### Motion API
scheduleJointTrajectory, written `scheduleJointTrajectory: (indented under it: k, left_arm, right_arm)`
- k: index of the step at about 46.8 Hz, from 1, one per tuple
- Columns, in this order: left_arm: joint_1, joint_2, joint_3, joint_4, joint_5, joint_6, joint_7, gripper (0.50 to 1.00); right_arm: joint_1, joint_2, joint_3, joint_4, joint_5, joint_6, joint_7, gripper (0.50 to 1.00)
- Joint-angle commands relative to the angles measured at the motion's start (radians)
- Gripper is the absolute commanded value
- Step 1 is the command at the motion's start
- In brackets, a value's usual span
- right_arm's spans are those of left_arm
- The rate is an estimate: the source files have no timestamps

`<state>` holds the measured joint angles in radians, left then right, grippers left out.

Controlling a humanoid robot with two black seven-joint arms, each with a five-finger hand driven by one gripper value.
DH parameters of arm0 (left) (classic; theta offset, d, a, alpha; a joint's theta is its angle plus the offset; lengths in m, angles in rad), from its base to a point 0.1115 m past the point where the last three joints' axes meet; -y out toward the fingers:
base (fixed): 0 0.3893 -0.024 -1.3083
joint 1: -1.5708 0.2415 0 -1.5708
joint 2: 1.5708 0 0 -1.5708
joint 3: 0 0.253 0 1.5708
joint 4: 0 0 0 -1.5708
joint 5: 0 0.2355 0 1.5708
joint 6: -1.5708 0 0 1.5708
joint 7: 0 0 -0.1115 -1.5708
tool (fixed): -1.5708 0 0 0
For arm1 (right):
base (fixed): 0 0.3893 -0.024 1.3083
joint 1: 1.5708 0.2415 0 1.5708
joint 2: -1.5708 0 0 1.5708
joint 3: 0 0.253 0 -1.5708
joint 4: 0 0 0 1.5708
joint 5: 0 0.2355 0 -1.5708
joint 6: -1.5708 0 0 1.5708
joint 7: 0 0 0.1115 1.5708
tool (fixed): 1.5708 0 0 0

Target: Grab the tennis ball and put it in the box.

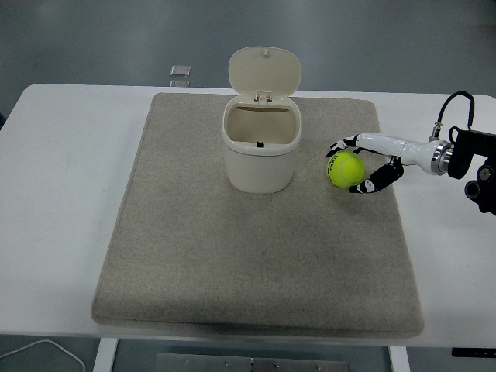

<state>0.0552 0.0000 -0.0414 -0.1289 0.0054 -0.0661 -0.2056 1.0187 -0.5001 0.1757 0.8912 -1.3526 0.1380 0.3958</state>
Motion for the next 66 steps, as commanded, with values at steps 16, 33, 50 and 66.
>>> scheduleJointTrajectory:
  k: [16,33,50,66]
  left_arm:
    - [0.000,0.000,0.000,0.000,-0.001,0.000,0.000,0.992]
    - [0.000,0.000,0.000,0.000,0.001,0.000,0.000,0.992]
    - [0.000,0.000,0.000,0.000,-0.001,0.000,0.000,0.992]
    - [0.000,0.000,0.000,0.000,-0.001,0.000,0.000,0.992]
  right_arm:
    - [0.004,-0.005,-0.010,0.000,0.001,0.003,0.000,0.674]
    - [0.040,-0.023,0.007,0.015,0.024,0.041,0.012,0.500]
    - [0.162,-0.152,0.010,0.089,0.202,0.182,0.086,0.500]
    - [0.189,-0.164,0.057,0.212,0.214,0.204,0.150,0.500]
